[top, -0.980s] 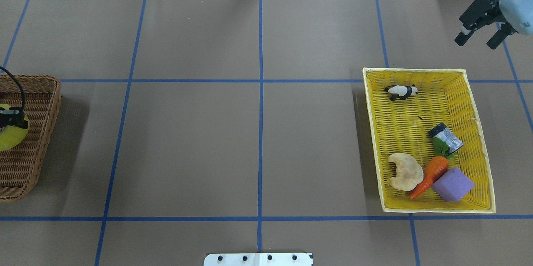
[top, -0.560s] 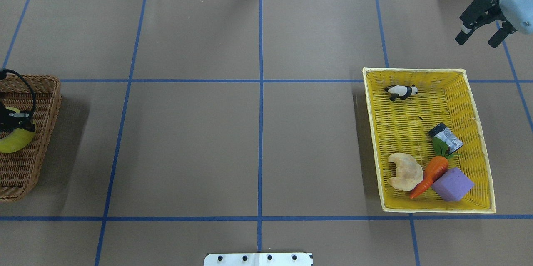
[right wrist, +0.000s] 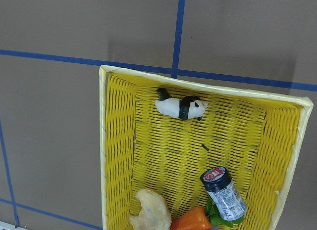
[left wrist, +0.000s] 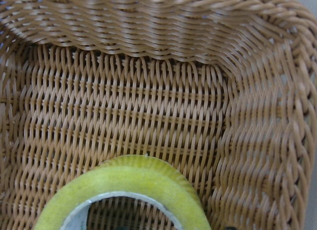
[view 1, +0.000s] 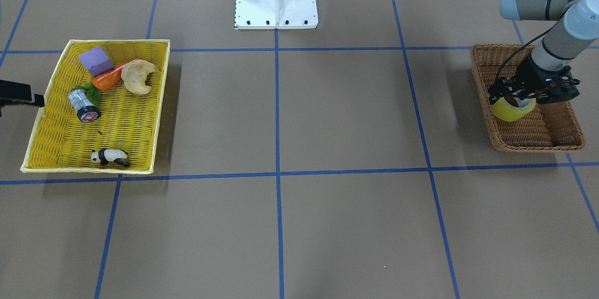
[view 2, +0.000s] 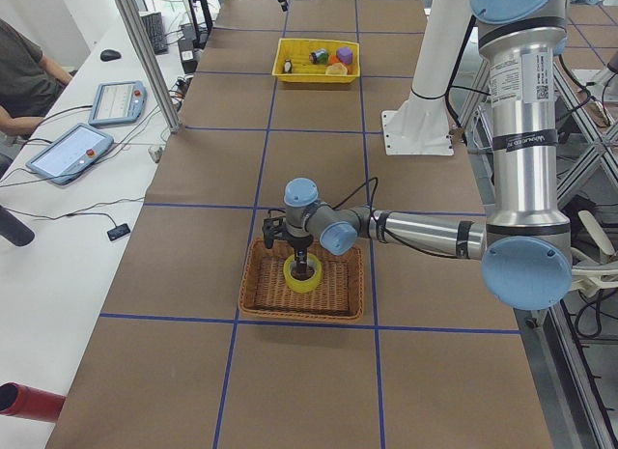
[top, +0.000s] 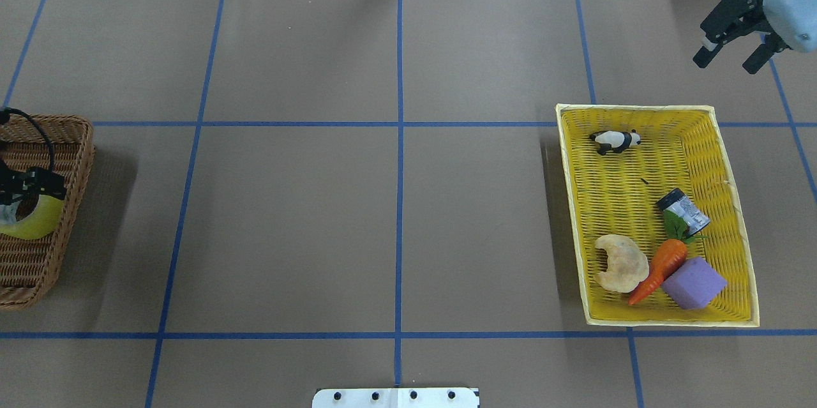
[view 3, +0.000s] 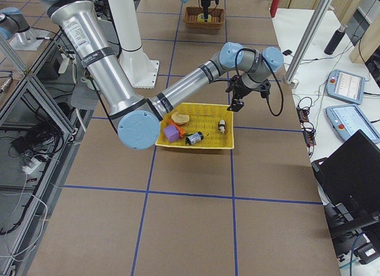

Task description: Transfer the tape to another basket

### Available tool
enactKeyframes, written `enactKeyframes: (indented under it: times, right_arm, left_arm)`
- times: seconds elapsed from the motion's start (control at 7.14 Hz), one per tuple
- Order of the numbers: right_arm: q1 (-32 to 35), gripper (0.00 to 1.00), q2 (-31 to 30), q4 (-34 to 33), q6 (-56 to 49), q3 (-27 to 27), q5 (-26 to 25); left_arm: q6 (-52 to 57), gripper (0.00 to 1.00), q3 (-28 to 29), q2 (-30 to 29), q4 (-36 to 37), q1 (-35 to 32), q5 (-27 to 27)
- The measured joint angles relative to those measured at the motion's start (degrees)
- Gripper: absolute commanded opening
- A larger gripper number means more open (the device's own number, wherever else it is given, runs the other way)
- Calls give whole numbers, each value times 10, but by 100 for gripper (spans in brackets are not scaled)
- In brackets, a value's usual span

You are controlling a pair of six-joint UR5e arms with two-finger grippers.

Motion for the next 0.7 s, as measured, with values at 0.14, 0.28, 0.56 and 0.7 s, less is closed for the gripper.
enactKeyframes:
  times: [0.14, 0.28, 0.56, 0.7]
  right_arm:
    - [0, 99, 0, 0, 0, 1, 2]
    - [0, 99, 0, 1, 0, 8, 1]
    - [5, 100, 0, 3, -2, 35, -46]
    - [11, 100, -4, 4, -4, 44, -76]
  left_arm:
    - [2, 98, -18, 3, 1, -4, -2]
    - [9, 98, -49, 11, 3, -14, -8]
    - [118, 98, -85, 16, 34, -68, -25]
    - [208, 98, -88, 10, 74, -100, -29]
